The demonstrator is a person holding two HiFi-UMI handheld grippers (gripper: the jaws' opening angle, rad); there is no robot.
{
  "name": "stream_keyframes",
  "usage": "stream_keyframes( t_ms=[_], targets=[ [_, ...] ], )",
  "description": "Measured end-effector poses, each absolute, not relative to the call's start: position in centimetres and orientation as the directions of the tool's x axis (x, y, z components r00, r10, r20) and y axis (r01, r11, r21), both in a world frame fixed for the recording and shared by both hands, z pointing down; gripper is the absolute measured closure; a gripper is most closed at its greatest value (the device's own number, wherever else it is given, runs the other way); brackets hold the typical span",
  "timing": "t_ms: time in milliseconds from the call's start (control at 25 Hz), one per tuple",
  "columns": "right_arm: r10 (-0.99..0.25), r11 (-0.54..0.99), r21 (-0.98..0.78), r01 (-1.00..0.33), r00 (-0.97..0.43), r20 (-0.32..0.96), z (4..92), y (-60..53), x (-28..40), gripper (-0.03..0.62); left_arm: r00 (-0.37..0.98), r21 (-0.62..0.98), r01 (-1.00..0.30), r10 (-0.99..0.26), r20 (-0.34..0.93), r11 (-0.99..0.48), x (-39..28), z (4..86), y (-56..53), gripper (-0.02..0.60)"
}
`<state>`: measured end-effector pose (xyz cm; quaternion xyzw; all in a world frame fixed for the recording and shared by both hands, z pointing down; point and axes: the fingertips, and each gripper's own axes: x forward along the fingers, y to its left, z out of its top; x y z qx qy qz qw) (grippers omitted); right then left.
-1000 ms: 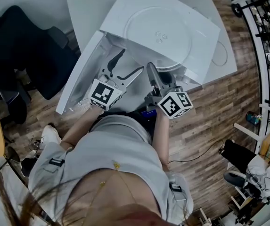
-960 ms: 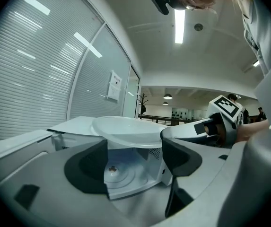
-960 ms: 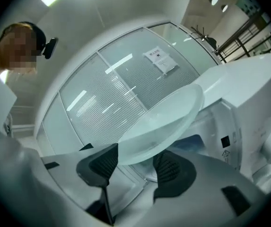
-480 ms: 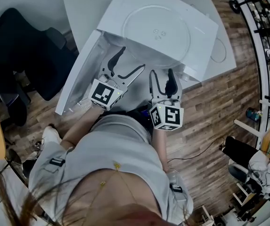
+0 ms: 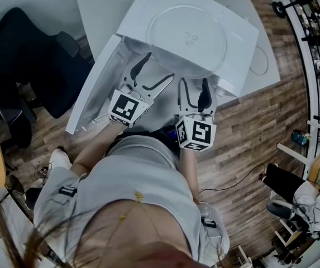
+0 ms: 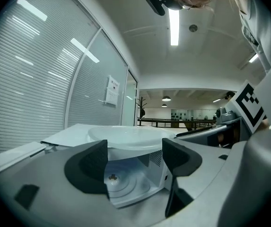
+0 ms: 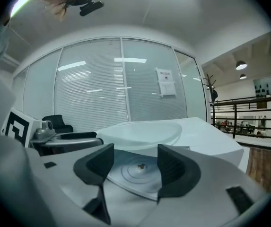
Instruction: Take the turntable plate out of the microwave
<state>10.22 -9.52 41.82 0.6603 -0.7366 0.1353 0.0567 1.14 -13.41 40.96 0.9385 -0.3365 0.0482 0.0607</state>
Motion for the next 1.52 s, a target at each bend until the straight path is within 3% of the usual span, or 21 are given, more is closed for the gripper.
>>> stream_keyframes(
  t_ms=[1520],
  targets=[
    [-0.925,0.241,-0.145,-0.96,-0.272,0.265,40.5,-7.6,15.2,0.321,0.587,0.023,-0.807,-0.796,0.146,-0.59,5.6,41.3,-17.8,0.227]
  ],
)
